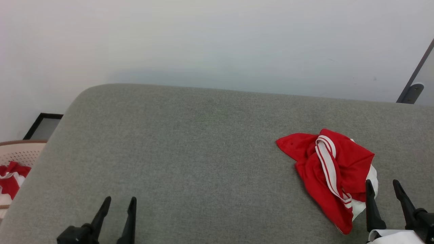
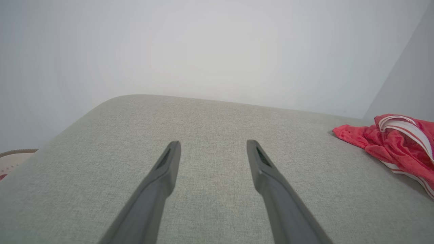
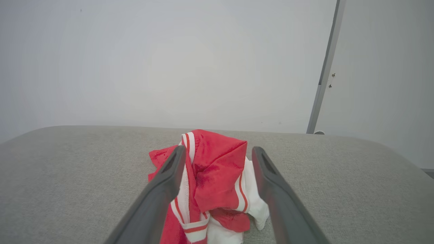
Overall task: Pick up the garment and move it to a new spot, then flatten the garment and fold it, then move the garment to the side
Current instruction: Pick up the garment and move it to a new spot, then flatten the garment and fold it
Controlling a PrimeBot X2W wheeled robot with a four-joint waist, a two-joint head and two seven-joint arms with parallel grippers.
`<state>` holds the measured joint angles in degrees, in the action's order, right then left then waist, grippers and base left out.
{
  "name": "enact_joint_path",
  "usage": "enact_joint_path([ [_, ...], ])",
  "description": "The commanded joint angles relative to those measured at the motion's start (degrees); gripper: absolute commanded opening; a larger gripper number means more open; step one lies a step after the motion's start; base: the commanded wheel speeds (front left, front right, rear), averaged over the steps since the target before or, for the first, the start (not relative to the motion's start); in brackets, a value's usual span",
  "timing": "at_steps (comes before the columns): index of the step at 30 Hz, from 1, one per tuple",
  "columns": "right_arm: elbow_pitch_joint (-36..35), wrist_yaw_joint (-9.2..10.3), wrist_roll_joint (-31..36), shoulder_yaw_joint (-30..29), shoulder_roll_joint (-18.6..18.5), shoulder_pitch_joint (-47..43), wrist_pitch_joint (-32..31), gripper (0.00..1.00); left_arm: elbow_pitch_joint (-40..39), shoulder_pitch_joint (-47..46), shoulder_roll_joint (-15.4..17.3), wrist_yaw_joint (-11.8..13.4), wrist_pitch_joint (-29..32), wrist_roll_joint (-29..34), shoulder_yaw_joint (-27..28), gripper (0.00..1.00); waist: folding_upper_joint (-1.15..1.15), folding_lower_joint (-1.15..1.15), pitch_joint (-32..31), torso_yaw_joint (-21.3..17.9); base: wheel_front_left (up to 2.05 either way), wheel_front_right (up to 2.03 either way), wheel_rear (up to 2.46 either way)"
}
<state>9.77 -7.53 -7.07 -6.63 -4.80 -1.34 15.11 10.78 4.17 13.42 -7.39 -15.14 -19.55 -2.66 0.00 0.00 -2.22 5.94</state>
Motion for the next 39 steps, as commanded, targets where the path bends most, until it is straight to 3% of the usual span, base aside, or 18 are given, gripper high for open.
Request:
enact_joint_path([
  [1, 0.18, 0.08, -0.24, 0.06, 0.21, -0.05, 0.05, 1.0, -0.26, 0.81, -0.17, -0.07, 0.01, 0.72, 0.1, 1.0, 0.0, 0.0, 0.12, 0.06, 0.0, 0.0, 0.0],
  [18, 1.38, 0.08, 0.44, 0.63, 0.64, 0.99, 0.05, 1.0, -0.37, 0.6, -1.22, -0.07, 0.01, 1.6, 0.45, 1.0, 0.0, 0.0, 0.98, -0.13, 0.0, 0.0, 0.0],
  [21, 2.66, 0.08, 0.03, 1.53, -0.19, 2.59, 0.05, 1.0, -0.53, 0.39, -1.83, -0.07, 0.01, 1.69, 0.64, 1.0, 0.0, 0.0, 1.56, -0.36, 0.0, 0.0, 0.0],
  [24, 5.9, 0.08, 0.78, 4.4, -4.05, 6.06, -1.56, 1.0, -0.67, 0.18, -2.54, -0.07, 0.01, 1.28, 0.67, 1.0, 0.0, 0.0, 3.16, -0.86, 0.0, 0.0, 0.0],
  [33, 13.94, 0.08, -8.27, 10.09, -18.76, 22.02, -24.13, 1.0, 0.2, -4.07, -2.94, -0.07, 0.01, 0.05, -1.73, 1.0, 0.0, 0.0, 9.69, 0.2, 0.0, 0.0, 0.0],
  [39, 17.3, 0.08, -18.98, 19.35, -25.92, 27.04, -41.1, 1.0, 1.1, -6.96, -2.45, -0.07, 0.01, -1.01, -4.08, 1.0, 0.0, 0.0, 13.43, 1.39, 0.0, 0.0, 0.0],
])
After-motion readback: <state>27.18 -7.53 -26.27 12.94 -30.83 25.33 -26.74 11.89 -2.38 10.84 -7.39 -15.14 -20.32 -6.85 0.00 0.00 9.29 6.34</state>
